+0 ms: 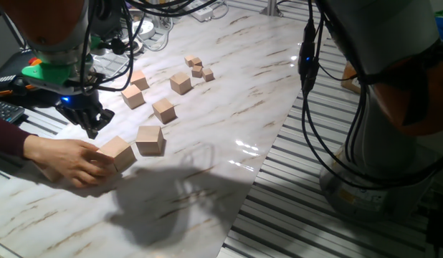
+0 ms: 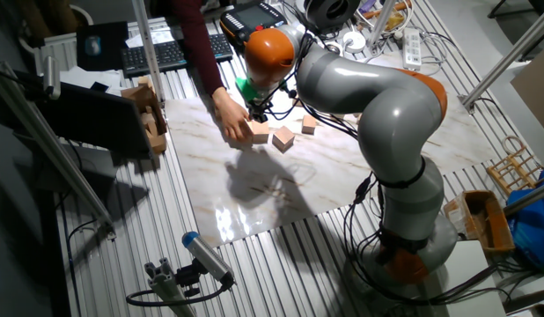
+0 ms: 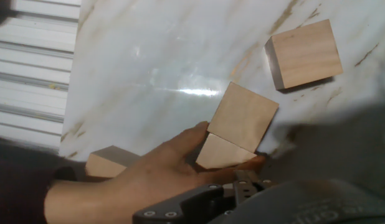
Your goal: Stack the blocks into a cross shape
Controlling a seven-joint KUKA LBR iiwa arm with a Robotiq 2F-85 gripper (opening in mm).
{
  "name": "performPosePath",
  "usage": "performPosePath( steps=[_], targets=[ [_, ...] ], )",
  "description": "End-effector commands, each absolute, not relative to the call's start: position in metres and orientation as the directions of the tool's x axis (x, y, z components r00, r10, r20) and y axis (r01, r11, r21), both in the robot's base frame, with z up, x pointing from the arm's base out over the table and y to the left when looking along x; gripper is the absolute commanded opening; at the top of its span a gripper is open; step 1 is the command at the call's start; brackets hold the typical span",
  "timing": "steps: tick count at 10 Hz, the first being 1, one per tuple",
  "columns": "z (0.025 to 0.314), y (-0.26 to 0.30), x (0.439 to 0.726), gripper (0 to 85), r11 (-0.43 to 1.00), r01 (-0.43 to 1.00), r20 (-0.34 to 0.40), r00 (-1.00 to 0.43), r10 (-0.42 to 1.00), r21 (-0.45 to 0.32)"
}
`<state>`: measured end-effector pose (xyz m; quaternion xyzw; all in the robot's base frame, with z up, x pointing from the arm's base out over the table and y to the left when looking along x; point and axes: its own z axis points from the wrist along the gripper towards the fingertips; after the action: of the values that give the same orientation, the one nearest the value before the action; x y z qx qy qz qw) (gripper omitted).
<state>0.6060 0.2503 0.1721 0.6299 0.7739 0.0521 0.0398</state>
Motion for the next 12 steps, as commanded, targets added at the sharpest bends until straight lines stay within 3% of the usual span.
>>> performPosePath(
  steps=[1,12],
  targets=[
    [0.1714,0.2497,0.6061,0.0,0.202,0.971,0.006,-0.205,0.979,0.131],
    [0.1723,0.2509,0.6058,0.0,0.190,0.974,0.007,-0.193,0.981,0.126]
  ],
)
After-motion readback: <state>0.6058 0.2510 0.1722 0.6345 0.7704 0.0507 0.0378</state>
